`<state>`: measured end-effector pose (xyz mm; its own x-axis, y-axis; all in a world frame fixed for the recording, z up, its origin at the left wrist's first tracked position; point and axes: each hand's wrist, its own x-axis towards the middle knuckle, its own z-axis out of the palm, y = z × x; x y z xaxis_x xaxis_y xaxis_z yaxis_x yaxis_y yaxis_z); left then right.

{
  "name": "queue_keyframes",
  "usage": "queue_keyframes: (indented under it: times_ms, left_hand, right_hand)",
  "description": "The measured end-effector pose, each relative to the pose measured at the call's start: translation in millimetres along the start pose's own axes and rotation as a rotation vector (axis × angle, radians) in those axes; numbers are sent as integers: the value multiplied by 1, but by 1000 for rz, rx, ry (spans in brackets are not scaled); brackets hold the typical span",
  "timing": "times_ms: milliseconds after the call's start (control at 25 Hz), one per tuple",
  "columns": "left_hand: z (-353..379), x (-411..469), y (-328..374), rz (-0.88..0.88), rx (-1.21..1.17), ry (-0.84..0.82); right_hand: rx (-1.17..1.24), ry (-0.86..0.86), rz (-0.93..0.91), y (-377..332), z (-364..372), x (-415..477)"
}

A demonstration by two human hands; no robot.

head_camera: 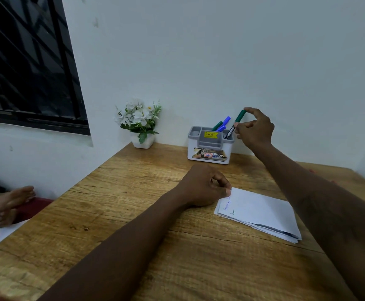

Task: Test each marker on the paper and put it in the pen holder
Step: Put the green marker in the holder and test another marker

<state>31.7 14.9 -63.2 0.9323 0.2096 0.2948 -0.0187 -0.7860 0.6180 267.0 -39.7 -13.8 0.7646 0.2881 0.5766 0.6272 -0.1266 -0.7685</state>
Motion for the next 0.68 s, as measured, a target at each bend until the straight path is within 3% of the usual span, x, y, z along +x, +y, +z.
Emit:
queue_keyframes:
  times_ms: [680]
  left_hand:
    - [1,0,-4,14,-5,9]
  right_hand:
    - [-3,-143,148,1,-34,-35]
